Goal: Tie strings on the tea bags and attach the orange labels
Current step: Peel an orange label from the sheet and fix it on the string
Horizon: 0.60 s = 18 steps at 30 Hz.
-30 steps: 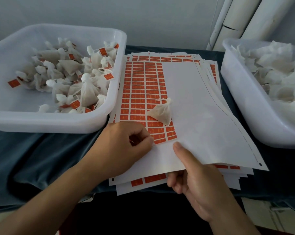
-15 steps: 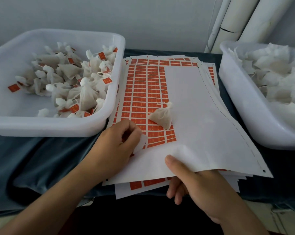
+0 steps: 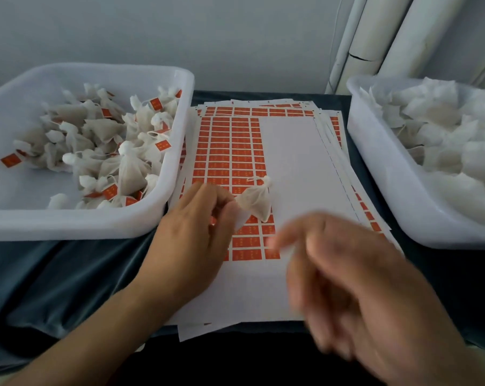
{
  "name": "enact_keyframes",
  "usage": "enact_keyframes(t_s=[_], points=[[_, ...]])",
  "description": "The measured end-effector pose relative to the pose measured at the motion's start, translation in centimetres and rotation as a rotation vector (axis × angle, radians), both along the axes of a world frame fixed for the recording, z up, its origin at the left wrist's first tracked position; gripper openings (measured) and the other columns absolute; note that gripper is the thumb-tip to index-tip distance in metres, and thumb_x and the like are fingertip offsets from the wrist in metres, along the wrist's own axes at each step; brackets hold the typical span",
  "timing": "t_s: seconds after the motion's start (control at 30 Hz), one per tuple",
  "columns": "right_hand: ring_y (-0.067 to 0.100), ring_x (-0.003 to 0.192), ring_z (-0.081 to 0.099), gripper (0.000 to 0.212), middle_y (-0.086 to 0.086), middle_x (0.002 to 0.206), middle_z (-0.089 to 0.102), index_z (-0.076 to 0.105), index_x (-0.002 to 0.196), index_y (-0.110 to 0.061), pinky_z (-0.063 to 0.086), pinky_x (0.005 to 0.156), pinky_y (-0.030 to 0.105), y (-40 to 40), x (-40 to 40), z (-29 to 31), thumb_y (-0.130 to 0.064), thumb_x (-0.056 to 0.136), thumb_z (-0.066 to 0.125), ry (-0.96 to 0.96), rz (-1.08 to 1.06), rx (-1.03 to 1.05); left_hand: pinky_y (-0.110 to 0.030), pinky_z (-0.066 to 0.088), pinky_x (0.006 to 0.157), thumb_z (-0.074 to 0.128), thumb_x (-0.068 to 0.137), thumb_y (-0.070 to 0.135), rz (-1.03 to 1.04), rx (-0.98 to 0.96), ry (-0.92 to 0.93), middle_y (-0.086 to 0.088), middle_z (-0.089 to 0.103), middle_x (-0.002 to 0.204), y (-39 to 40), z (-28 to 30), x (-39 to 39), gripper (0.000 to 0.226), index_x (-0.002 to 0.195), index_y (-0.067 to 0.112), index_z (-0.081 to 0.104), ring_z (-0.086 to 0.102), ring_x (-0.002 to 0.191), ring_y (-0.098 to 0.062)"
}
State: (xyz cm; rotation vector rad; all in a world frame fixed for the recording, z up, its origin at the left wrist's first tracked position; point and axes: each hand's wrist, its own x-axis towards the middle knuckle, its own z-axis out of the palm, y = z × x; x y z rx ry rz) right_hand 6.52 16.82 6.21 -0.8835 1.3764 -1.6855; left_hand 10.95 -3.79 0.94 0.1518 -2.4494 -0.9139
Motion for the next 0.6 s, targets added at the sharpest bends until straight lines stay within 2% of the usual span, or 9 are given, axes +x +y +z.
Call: enact_keyframes(t_s=[0.07,0.1,0.17,0.27,0.33,0.5,0.6], points=[[0.011,0.052,0.063,0.028,0.003,0.079,0.074,0.071,0.105,-0.028,0.046,0.045,0.018,-0.8,-2.5,-0.3,-0.051,0.097,0.059,0.244,-0.33,0.112,-0.014,0.045,0.065,0.037,0.102,0.046,0.001,-0.095,0.052,0.018,0.053,0.093,0.5,0.5,-1.1,0.025,0.096,0.026,0.051,0.058,0.079,-0.006],[0.014,0.055,0.065,0.033,0.001,0.081,0.075,0.069,0.108,-0.028,0.048,0.048,0.02,-1.6,-3.5,0.1,-0.055,0.097,0.054,0.325,-0.406,0.18,-0.016,0.046,0.065,0.037,0.103,0.043,0.009,-0.142,0.076,0.015,0.052,0.093,0.7,0.7,-1.9,0.022,0.097,0.026,0.051,0.057,0.077,-0.006],[0.017,0.06,0.069,0.041,-0.004,0.084,0.075,0.066,0.113,-0.028,0.052,0.054,0.022,-3.1,-5.5,0.4,-0.059,0.093,0.049,0.398,-0.429,0.289,-0.016,0.043,0.063,0.037,0.104,0.04,0.026,-0.21,0.104,0.012,0.05,0.094,1.0,1.2,-3.5,0.018,0.098,0.027,0.047,0.053,0.074,-0.007],[0.019,0.066,0.072,0.029,-0.008,0.086,0.075,0.067,0.106,-0.028,0.056,0.058,0.022,-4.6,-8.2,0.0,-0.051,0.101,0.05,0.483,-0.475,0.366,-0.01,0.034,0.063,0.037,0.104,0.038,0.052,-0.252,0.105,0.011,0.048,0.096,1.0,1.8,-5.8,0.02,0.099,0.024,0.051,0.05,0.071,-0.008],[0.017,0.067,0.073,0.026,-0.011,0.086,0.076,0.069,0.1,-0.026,0.057,0.059,0.02,-5.5,-9.8,-0.2,-0.046,0.103,0.052,0.498,-0.532,0.369,-0.009,0.036,0.065,0.037,0.104,0.039,0.077,-0.266,0.073,0.01,0.051,0.099,0.7,1.9,-7.3,0.027,0.103,0.02,0.056,0.053,0.076,-0.011],[0.014,0.072,0.074,0.023,-0.013,0.087,0.077,0.072,0.097,-0.027,0.056,0.062,0.019,-7.1,-13.2,-0.9,-0.04,0.104,0.055,0.433,-0.593,0.359,-0.015,0.04,0.069,0.042,0.105,0.039,0.098,-0.314,0.054,0.005,0.057,0.105,0.0,2.1,-10.7,0.027,0.109,0.018,0.059,0.054,0.084,-0.011],[0.013,0.073,0.075,0.024,-0.013,0.086,0.077,0.074,0.094,-0.025,0.056,0.065,0.02,-7.6,-14.8,-1.2,-0.039,0.103,0.057,0.376,-0.629,0.319,-0.01,0.035,0.069,0.042,0.105,0.04,0.074,-0.323,0.069,0.01,0.053,0.101,-0.6,2.1,-12.5,0.027,0.108,0.019,0.06,0.052,0.085,-0.009]])
